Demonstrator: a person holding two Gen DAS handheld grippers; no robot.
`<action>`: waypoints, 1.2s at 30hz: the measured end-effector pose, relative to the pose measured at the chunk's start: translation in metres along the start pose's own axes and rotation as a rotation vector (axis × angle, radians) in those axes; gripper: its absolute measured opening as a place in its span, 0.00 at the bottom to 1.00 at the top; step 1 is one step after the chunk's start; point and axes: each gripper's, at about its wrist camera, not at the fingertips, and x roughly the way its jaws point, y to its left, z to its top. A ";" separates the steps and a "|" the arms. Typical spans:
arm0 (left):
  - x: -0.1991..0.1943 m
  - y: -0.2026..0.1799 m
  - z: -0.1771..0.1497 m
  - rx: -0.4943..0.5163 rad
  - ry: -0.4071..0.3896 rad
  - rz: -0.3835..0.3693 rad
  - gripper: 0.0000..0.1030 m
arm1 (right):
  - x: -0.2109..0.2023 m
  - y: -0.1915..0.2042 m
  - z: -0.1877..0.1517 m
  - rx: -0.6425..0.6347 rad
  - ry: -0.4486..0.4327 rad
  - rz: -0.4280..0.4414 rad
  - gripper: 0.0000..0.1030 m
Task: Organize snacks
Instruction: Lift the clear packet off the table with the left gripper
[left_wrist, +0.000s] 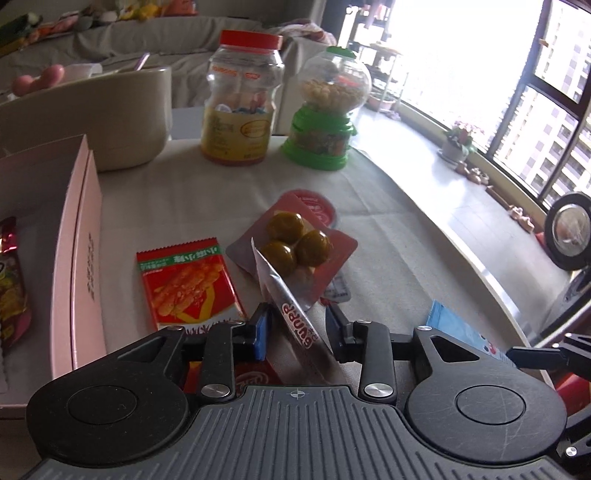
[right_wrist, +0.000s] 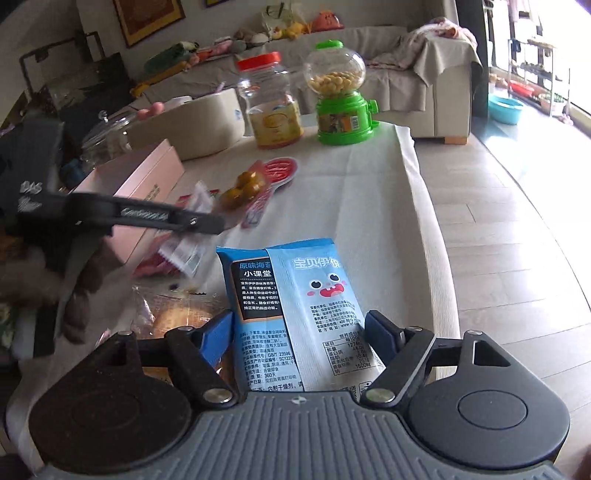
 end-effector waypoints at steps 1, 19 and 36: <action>-0.001 0.001 -0.002 0.003 0.003 0.001 0.24 | -0.001 0.002 -0.002 -0.004 -0.008 -0.008 0.78; -0.134 0.065 -0.093 -0.120 0.058 -0.131 0.16 | -0.040 0.044 0.005 -0.111 -0.163 -0.070 0.80; -0.154 0.117 -0.108 -0.265 0.008 0.127 0.31 | -0.005 0.161 -0.046 -0.473 0.125 0.087 0.81</action>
